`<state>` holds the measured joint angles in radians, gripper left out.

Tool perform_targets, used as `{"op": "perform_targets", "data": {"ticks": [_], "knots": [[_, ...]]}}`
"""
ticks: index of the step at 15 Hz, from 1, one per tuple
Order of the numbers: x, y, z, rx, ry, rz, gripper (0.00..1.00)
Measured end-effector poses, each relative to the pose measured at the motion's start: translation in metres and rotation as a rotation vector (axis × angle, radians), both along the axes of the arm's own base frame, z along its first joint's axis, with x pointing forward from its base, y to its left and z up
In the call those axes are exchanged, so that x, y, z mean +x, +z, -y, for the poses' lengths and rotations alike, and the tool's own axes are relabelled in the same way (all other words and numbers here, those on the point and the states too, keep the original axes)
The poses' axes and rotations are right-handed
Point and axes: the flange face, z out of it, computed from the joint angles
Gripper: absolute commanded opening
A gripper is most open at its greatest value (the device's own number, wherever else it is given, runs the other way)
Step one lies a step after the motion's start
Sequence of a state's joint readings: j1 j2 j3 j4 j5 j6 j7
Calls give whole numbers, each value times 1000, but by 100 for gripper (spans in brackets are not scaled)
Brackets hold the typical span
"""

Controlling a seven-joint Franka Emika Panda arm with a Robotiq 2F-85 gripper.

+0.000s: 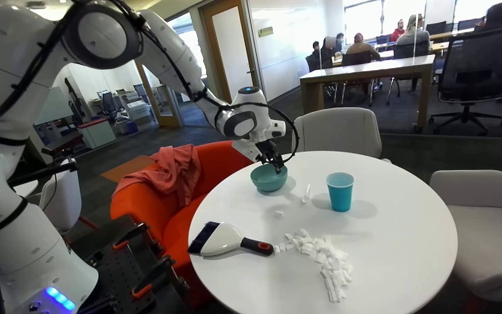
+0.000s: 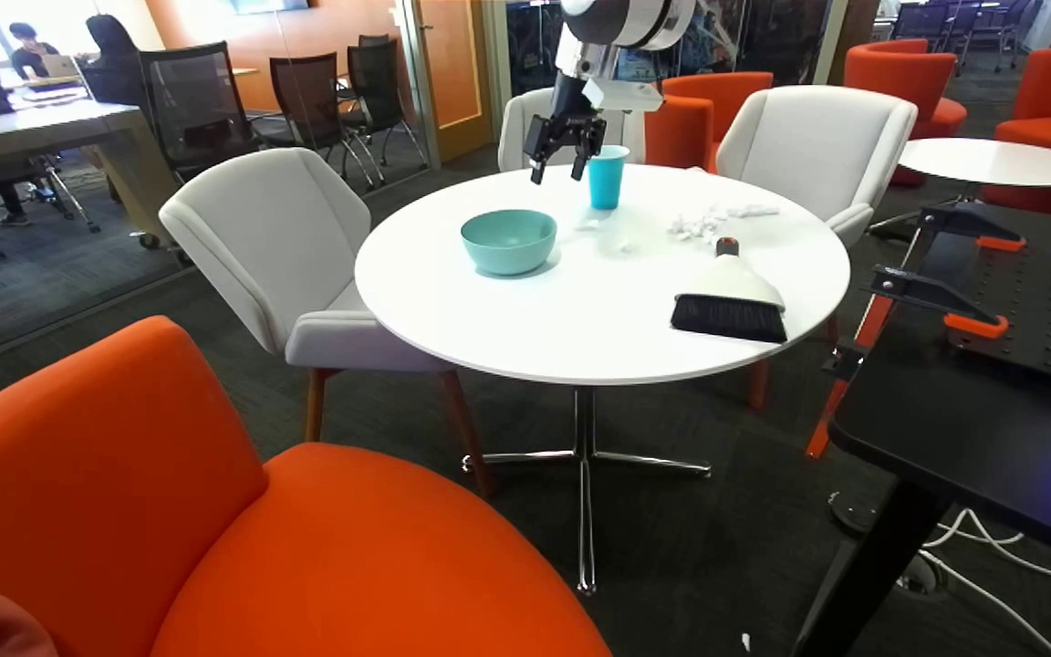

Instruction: Move the bowl closer to the small broom

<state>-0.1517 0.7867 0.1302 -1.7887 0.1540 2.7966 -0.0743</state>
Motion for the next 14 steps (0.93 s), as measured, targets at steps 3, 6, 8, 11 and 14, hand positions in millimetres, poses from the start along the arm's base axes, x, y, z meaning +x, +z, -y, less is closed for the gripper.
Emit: {"op": "perform_targets", "data": {"ticks": [3, 6, 8, 11, 14], "knots": [[10, -34, 10, 17, -20, -12, 100], [20, -59, 18, 29, -39, -11, 68], [25, -71, 23, 32, -48, -7, 51], [33, -81, 27, 36, -57, 3, 27], [39, -86, 28, 42, -60, 13, 5]]}}
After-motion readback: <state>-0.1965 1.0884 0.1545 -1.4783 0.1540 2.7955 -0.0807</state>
